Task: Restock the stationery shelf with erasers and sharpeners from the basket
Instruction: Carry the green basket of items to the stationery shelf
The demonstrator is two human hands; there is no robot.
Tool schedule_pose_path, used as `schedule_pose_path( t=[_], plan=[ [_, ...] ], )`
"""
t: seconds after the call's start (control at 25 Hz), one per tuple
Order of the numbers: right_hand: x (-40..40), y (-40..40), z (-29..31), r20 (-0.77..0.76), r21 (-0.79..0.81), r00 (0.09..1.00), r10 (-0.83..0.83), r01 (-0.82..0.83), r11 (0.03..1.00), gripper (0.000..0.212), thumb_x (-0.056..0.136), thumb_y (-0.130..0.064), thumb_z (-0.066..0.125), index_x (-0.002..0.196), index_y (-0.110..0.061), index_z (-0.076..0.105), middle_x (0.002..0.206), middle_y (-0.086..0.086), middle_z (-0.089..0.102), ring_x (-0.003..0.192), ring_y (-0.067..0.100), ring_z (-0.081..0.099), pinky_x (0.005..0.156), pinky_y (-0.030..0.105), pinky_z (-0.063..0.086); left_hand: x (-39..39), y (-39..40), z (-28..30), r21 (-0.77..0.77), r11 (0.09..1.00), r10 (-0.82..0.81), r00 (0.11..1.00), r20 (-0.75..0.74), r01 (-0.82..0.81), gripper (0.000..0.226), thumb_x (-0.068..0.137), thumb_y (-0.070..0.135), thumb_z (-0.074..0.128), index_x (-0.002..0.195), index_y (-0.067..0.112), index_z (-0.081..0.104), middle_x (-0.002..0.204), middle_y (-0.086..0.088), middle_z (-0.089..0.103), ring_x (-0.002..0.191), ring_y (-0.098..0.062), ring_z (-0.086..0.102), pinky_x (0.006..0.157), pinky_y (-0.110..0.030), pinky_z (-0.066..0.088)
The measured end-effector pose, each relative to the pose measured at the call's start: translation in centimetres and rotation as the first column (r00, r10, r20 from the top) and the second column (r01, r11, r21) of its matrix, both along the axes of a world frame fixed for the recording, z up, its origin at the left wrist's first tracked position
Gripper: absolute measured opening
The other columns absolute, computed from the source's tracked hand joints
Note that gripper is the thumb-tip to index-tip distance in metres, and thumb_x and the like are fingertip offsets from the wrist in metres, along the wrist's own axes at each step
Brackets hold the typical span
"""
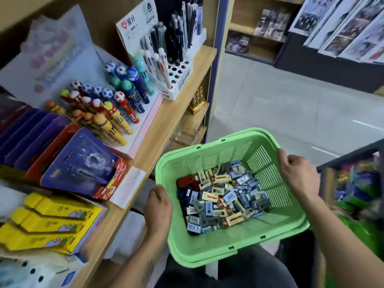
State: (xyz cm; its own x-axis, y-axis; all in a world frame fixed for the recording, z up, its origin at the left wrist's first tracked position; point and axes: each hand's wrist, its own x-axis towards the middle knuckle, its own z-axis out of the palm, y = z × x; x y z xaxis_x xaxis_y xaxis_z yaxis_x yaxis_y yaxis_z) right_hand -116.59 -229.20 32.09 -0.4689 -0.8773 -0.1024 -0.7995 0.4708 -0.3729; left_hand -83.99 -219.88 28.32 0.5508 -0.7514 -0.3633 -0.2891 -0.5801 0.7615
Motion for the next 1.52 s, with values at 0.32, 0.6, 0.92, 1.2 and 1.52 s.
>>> schedule_pose_path(
  t=[0.32, 0.6, 0.92, 1.2, 1.52],
  plan=[
    [-2.6, -8.9, -3.5, -0.022, 0.039, 0.987, 0.158, -0.157, 0.987, 0.074, 0.099, -0.063, 0.03, 0.058, -0.005, 0.052, 0.053, 0.013, 0.051, 0.049, 0.022, 0.049, 0.046, 0.028, 0.03, -4.0, -4.6, -2.6, -0.045, 0.992, 0.122, 0.991, 0.048, -0.12, 0.043, 0.106, 0.03, 0.033, 0.066, 0.014, 0.039, 0.059, -0.011, 0.045, 0.056, -0.029, 0.046, 0.054, -0.036, 0.028],
    [-6.7, -20.9, -10.5, 0.011, 0.122, 0.914, 0.405, -0.404, 0.907, 0.068, 0.1, -0.059, 0.031, 0.063, -0.007, 0.056, 0.063, 0.018, 0.053, 0.055, 0.029, 0.05, 0.053, 0.034, 0.035, -12.8, -8.5, -6.8, 0.042, 0.921, 0.374, 0.911, 0.175, -0.386, 0.036, 0.107, 0.027, 0.035, 0.076, 0.011, 0.046, 0.065, -0.009, 0.048, 0.063, -0.029, 0.048, 0.061, -0.038, 0.031],
    [-3.7, -25.4, -19.3, 0.024, 0.207, 0.757, 0.653, -0.642, 0.738, 0.067, 0.1, -0.06, 0.028, 0.071, -0.008, 0.059, 0.068, 0.017, 0.054, 0.065, 0.031, 0.049, 0.061, 0.036, 0.039, -17.4, -6.3, -14.6, 0.22, 0.712, 0.637, 0.745, 0.198, -0.667, 0.042, 0.102, 0.046, 0.027, 0.087, 0.013, 0.049, 0.078, -0.007, 0.058, 0.075, -0.031, 0.059, 0.075, -0.038, 0.048],
    [2.1, -21.6, -30.1, 0.046, 0.282, 0.635, 0.771, -0.749, 0.6, 0.072, 0.101, -0.059, 0.02, 0.08, -0.007, 0.066, 0.081, 0.022, 0.065, 0.071, 0.033, 0.058, 0.064, 0.036, 0.043, -14.3, -1.7, -23.5, 0.277, 0.557, 0.77, 0.611, 0.183, -0.783, 0.034, 0.106, 0.027, 0.033, 0.091, 0.002, 0.052, 0.085, -0.016, 0.057, 0.081, -0.036, 0.057, 0.069, -0.037, 0.038],
    [7.5, -17.0, -43.0, 0.035, 0.372, 0.542, 0.84, -0.787, 0.493, 0.077, 0.099, -0.064, 0.011, 0.071, -0.01, 0.058, 0.073, 0.014, 0.059, 0.068, 0.028, 0.059, 0.065, 0.034, 0.045, -11.4, 3.5, -37.3, 0.331, 0.469, 0.787, 0.557, 0.265, -0.819, 0.047, 0.107, 0.035, 0.031, 0.103, -0.003, 0.059, 0.094, -0.023, 0.06, 0.086, -0.039, 0.058, 0.073, -0.039, 0.04]
  ],
)
